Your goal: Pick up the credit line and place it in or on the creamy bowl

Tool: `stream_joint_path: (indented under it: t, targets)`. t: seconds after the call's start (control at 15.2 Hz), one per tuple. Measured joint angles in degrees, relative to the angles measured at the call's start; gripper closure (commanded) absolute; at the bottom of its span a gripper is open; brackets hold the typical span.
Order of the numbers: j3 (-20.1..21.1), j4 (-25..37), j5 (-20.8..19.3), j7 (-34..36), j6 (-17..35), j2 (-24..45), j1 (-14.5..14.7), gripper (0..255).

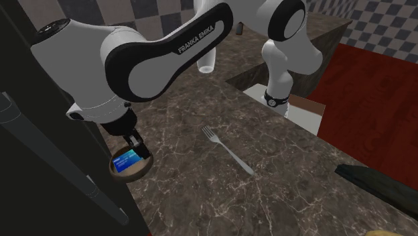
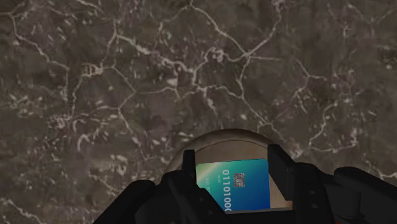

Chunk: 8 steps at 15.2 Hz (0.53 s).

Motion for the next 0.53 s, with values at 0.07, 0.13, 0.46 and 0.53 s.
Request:
stream_joint_path:
  t: [0.07, 0.13, 0.46, 0.53]
  targets:
    - [0.0, -0.1, 0.0, 0.0, 0.1, 0.0, 0.0, 255]
    - [0.0, -0.1, 0.0, 0.0, 0.2, 0.1, 0.0, 255]
    - [0.0, -0.2, 0.0, 0.0, 0.3, 0.0, 0.0, 0]
    - [0.0, -0.2, 0.0, 0.0, 0.3, 0.1, 0.0, 0]
